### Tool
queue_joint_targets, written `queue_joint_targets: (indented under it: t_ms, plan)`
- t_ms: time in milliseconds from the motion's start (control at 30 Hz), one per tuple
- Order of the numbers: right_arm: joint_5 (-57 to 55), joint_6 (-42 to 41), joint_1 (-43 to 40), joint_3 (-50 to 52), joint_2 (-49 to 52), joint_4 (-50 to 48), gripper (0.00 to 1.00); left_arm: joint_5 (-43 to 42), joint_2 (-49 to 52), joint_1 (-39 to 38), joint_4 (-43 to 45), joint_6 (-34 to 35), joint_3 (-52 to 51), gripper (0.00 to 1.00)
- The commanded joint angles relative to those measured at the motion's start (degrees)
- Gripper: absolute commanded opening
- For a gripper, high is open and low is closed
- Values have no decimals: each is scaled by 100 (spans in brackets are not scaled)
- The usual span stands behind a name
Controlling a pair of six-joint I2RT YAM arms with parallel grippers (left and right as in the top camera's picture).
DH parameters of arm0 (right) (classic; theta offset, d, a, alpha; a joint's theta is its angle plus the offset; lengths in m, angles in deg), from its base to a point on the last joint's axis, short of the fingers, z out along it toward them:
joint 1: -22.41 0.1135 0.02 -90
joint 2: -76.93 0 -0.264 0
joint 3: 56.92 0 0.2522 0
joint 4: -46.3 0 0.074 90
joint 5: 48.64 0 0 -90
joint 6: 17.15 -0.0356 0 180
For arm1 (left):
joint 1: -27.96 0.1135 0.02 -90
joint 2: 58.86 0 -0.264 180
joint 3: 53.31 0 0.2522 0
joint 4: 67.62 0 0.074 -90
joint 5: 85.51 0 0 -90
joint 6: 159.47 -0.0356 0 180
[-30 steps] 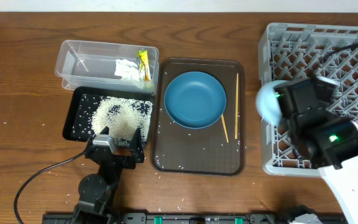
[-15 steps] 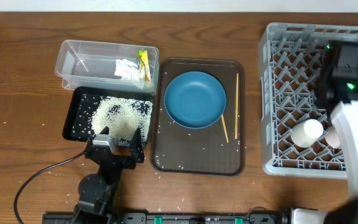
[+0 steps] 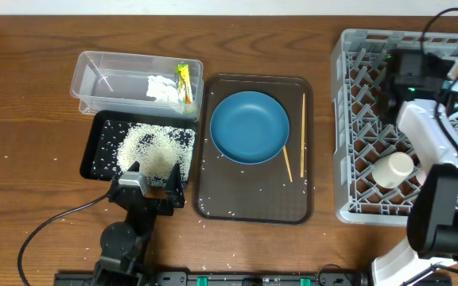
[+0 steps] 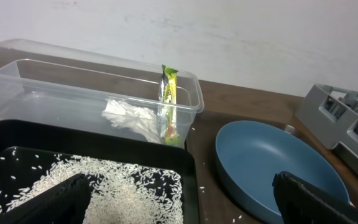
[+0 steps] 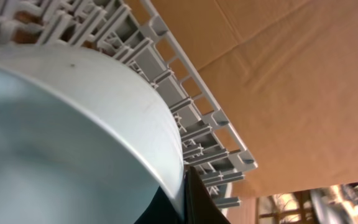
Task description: Sort waste into correct bins and load items into the dishwasher rack
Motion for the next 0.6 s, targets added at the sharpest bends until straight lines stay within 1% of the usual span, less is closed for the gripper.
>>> queue_joint_targets:
  t_ms: [0,100,133,167,200,233,267,300,467,567]
  plan:
    - [350,195,387,-46,177,264,3,31,-39,17,-109,-81,-173,96]
    - [782,197,636,-46,175,533,17,31,-39,17,-109,-79,-173,96]
    - [822,201,695,-46,170,555,25,31,-39,17,-109,-79,-173,96]
    - [883,271,758,-46,168,608,38,31,-39,17,-109,-79,-173,96]
    - [901,280,807,-48,157,675,57,31,-39,17,-109,-81,-173,96]
    - [960,282,852,-48,133,734,70,31,-39,17,-109,-79,-173,96]
    - [1049,282,887,-55,105,802,78,31,-39,17,-109,-81,-173,96]
    - [1187,280,933,-72,31,905,81,31,-39,17,-109,-79,-173,96]
    - [2380,278,1108,-116,-568,1241,82,31,-39,17,-109,-79,-173,96]
    - [3547,256,1252,-118,-1086,1366,77,31,-39,17,-109,-81,-173,96]
